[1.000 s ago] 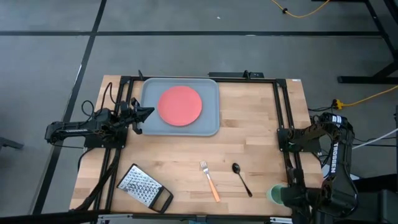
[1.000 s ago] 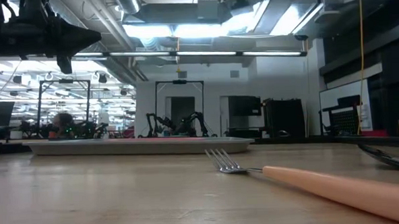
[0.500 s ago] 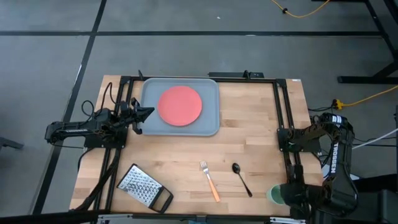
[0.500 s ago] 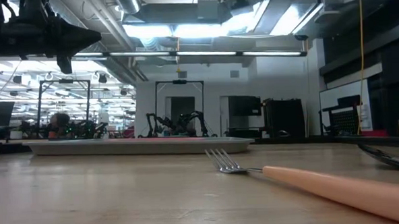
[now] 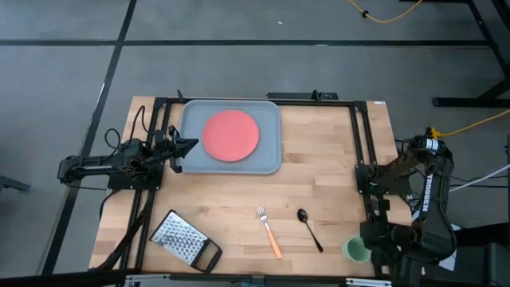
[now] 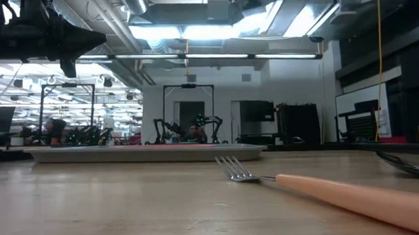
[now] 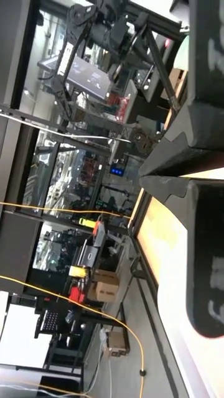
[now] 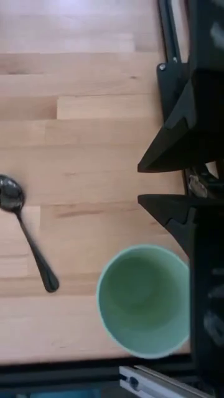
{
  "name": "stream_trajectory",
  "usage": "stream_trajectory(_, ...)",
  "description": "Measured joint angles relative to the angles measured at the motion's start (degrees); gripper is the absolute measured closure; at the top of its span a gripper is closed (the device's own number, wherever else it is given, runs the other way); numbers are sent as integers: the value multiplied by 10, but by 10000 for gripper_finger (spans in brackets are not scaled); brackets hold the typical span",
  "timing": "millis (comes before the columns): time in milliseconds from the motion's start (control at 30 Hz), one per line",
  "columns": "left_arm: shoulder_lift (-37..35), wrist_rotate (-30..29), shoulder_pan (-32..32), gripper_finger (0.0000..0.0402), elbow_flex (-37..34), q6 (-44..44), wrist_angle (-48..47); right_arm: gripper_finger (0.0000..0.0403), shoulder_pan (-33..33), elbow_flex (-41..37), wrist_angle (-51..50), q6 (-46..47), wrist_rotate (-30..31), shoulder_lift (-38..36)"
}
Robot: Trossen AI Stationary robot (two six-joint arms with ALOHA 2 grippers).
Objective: Pick and place plate/cup/fork/spoon on tray
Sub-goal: Put the green cup on the gray serving tray
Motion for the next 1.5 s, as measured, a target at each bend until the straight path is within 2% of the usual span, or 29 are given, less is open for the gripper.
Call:
stream_trajectory(167,0,0,0,401,0,0,0,331,0,-36,33,43,-7,-28)
stream_trajectory(367,0,0,0,401,0,0,-1,331,0,-90,125,47,-89,-29)
stream_trajectory(667,0,0,0,401,0,0,-1,331,-1,-157,211,49,-101,-29)
stream_trajectory(1200,0,0,0,401,0,0,-1,331,-19,-137,208,49,-117,-29)
stream_trajectory(1500,0,0,0,401,0,0,-1,331,-41,-137,293,48,-116,-29)
